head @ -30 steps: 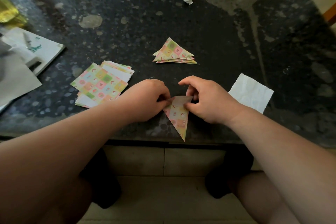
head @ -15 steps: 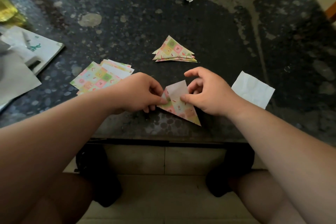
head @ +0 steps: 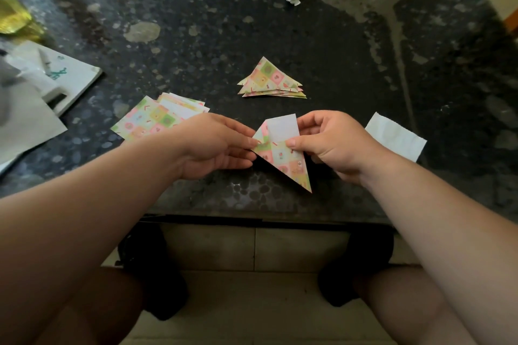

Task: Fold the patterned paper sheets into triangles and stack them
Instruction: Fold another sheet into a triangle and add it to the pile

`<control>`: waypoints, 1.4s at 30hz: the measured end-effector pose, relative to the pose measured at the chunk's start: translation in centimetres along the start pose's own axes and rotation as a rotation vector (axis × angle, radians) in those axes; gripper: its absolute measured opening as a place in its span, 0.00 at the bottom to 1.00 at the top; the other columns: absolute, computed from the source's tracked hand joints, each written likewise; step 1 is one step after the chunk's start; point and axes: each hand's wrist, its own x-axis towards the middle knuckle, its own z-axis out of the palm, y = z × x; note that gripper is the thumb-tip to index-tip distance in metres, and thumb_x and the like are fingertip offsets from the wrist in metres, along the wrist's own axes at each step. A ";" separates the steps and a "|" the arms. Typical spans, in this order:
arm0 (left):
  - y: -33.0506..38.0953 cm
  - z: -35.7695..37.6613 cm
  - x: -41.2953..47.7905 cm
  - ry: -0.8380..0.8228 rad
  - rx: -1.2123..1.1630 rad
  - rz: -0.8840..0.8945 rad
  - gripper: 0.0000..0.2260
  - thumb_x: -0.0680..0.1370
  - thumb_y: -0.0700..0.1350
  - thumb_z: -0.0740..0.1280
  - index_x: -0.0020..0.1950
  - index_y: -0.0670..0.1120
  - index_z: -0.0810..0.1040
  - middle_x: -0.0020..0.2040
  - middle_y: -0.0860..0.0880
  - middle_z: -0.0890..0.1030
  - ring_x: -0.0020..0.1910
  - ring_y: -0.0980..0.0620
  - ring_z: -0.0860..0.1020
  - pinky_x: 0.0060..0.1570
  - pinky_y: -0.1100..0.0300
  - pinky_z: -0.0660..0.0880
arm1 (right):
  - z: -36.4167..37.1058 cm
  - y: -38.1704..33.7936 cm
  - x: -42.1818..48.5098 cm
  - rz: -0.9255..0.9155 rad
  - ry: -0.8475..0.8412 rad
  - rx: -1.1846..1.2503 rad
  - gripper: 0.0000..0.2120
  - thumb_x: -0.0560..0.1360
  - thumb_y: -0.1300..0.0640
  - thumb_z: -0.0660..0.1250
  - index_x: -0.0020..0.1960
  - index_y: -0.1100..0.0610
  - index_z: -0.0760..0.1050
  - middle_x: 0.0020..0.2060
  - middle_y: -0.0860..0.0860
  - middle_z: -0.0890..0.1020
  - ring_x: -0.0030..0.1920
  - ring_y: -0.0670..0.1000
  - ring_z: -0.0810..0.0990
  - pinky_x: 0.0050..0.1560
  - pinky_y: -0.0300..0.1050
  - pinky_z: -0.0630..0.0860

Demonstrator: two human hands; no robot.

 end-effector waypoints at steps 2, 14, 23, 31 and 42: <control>-0.2 0.3 -0.1 0.001 -0.091 -0.030 0.03 0.78 0.33 0.70 0.49 0.39 0.80 0.39 0.43 0.84 0.34 0.52 0.83 0.33 0.61 0.81 | 0.0 -0.1 -0.1 0.016 0.017 0.022 0.09 0.74 0.62 0.77 0.50 0.52 0.81 0.44 0.46 0.88 0.44 0.43 0.87 0.41 0.44 0.83; -0.2 1.6 -0.8 -0.024 -0.252 0.043 0.03 0.79 0.33 0.69 0.52 0.36 0.80 0.43 0.40 0.84 0.37 0.50 0.84 0.38 0.59 0.83 | 0.1 -0.8 -0.5 0.098 0.116 0.263 0.03 0.77 0.64 0.74 0.50 0.60 0.81 0.42 0.53 0.88 0.41 0.50 0.87 0.24 0.35 0.68; 0.5 1.8 -1.5 0.063 -0.190 0.181 0.01 0.78 0.40 0.71 0.47 0.43 0.83 0.34 0.48 0.80 0.29 0.54 0.77 0.29 0.61 0.78 | -1.0 -2.2 -1.7 0.058 0.070 0.283 0.03 0.78 0.61 0.72 0.48 0.60 0.83 0.41 0.52 0.88 0.31 0.45 0.75 0.29 0.38 0.63; 0.8 1.9 -1.8 0.000 -0.235 0.144 0.02 0.81 0.40 0.68 0.50 0.42 0.80 0.37 0.46 0.84 0.30 0.54 0.80 0.30 0.62 0.79 | -1.4 -2.2 -1.3 0.053 0.053 0.242 0.03 0.79 0.61 0.72 0.47 0.61 0.81 0.29 0.48 0.82 0.26 0.44 0.66 0.27 0.38 0.59; 0.1 1.3 -0.5 0.058 -0.146 0.076 0.04 0.76 0.37 0.74 0.47 0.39 0.79 0.40 0.42 0.82 0.32 0.52 0.80 0.33 0.60 0.80 | -1.3 -1.4 -0.5 0.148 0.025 0.074 0.07 0.77 0.61 0.74 0.40 0.58 0.82 0.30 0.50 0.80 0.30 0.47 0.71 0.26 0.39 0.64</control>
